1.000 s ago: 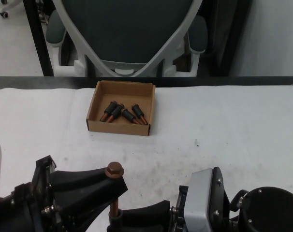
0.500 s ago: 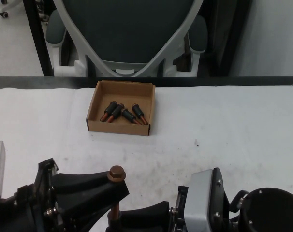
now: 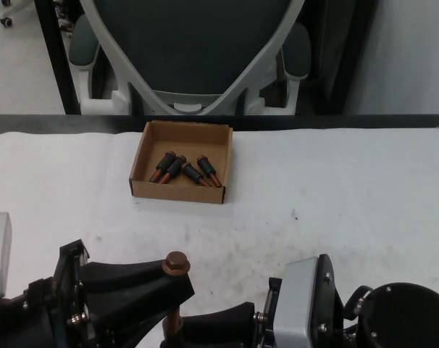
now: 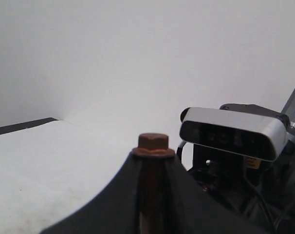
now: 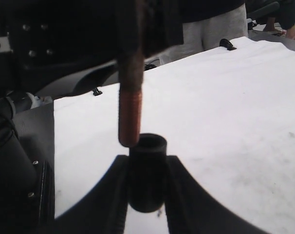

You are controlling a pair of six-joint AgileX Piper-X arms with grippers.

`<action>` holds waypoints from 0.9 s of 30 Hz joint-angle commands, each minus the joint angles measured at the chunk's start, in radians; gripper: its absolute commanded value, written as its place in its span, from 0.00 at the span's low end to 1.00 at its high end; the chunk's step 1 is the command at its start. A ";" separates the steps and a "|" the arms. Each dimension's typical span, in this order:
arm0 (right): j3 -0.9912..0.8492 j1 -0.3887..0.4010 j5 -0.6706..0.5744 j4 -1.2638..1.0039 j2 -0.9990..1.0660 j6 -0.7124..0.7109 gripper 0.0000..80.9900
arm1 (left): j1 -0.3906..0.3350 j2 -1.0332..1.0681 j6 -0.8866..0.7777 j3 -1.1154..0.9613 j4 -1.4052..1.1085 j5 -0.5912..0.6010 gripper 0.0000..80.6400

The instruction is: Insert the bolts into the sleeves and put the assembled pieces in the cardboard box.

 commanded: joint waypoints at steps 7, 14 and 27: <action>0.003 0.001 0.071 0.001 -0.058 -0.109 0.00 | -0.001 0.001 0.048 -0.004 -0.002 0.056 0.01; 0.007 0.001 0.081 0.004 -0.071 -0.131 0.00 | -0.001 0.001 0.057 -0.004 -0.008 0.051 0.01; 0.013 0.001 0.065 0.033 -0.071 -0.130 0.00 | -0.001 0.001 0.079 -0.004 -0.183 0.050 0.01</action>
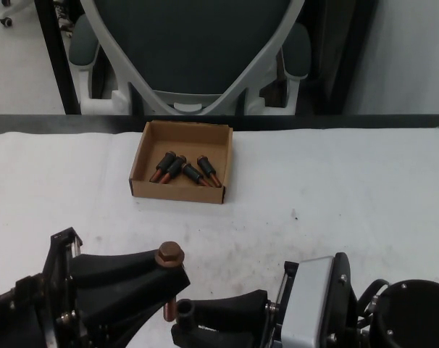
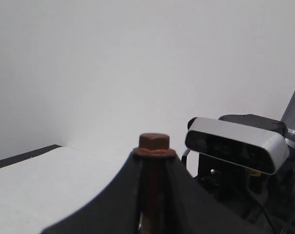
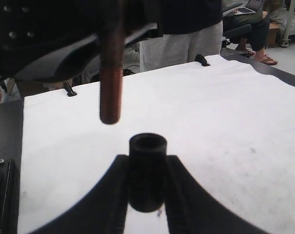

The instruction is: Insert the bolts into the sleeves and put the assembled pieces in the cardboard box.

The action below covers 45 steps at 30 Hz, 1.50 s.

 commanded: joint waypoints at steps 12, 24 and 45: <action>0.003 0.013 -0.044 -0.030 -0.013 -0.022 0.00 | -0.003 0.001 0.085 -0.004 -0.087 0.062 0.01; 0.003 0.031 -0.072 -0.063 -0.013 -0.022 0.00 | -0.003 0.001 0.114 0.007 -0.068 0.062 0.01; 0.003 0.035 -0.075 -0.112 -0.013 -0.022 0.00 | -0.056 0.001 0.107 0.007 -0.068 0.055 0.01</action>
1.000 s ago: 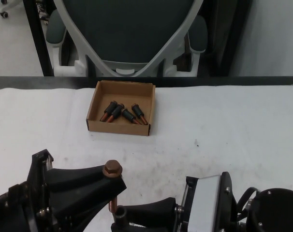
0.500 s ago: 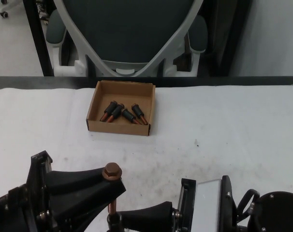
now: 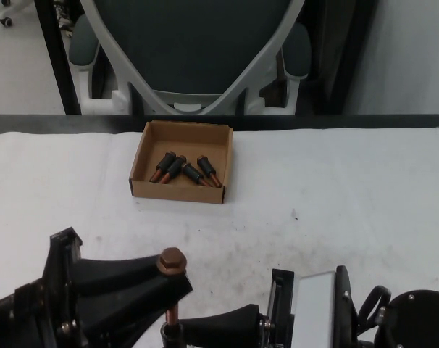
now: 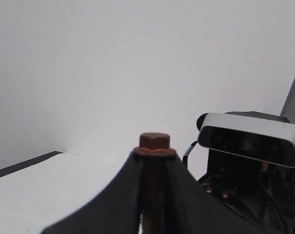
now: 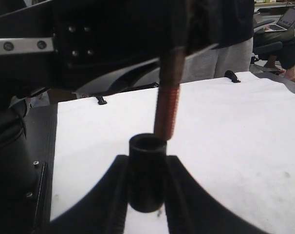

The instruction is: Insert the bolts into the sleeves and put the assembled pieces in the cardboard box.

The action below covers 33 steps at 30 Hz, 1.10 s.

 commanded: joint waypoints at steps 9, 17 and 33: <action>-0.009 0.001 -0.006 -0.065 -0.013 0.011 0.00 | -0.061 0.001 0.092 0.003 -0.052 0.037 0.01; -0.006 0.001 -0.006 -0.065 -0.013 0.011 0.00 | -0.061 0.001 0.136 0.003 -0.059 -0.003 0.01; -0.006 0.001 -0.001 -0.032 -0.013 0.007 0.00 | -0.061 0.001 0.092 0.003 -0.052 -0.006 0.01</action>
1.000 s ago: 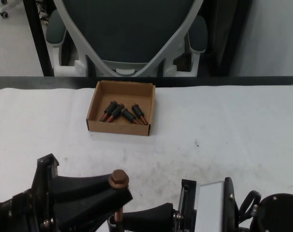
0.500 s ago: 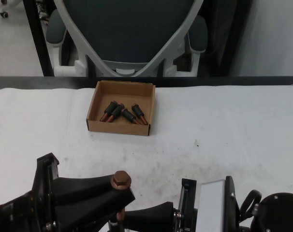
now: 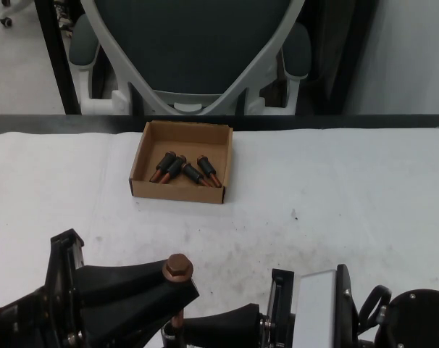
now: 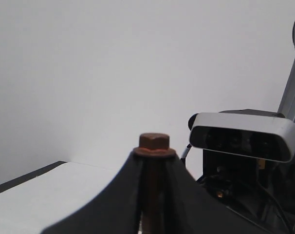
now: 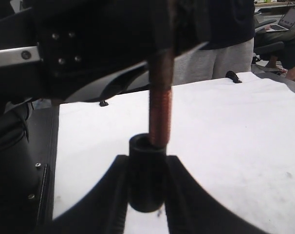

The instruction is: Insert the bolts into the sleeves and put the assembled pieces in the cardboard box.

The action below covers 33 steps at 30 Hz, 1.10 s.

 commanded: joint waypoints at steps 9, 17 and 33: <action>-0.008 0.001 0.060 -0.007 -0.013 -0.030 0.00 | -0.002 0.001 0.029 -0.003 -0.035 0.055 0.01; -0.008 0.001 0.093 0.019 -0.013 -0.038 0.00 | -0.002 0.001 0.032 -0.003 -0.012 0.055 0.01; -0.008 0.001 0.089 0.049 -0.079 -0.052 0.00 | -0.002 0.001 0.055 -0.003 -0.008 0.052 0.01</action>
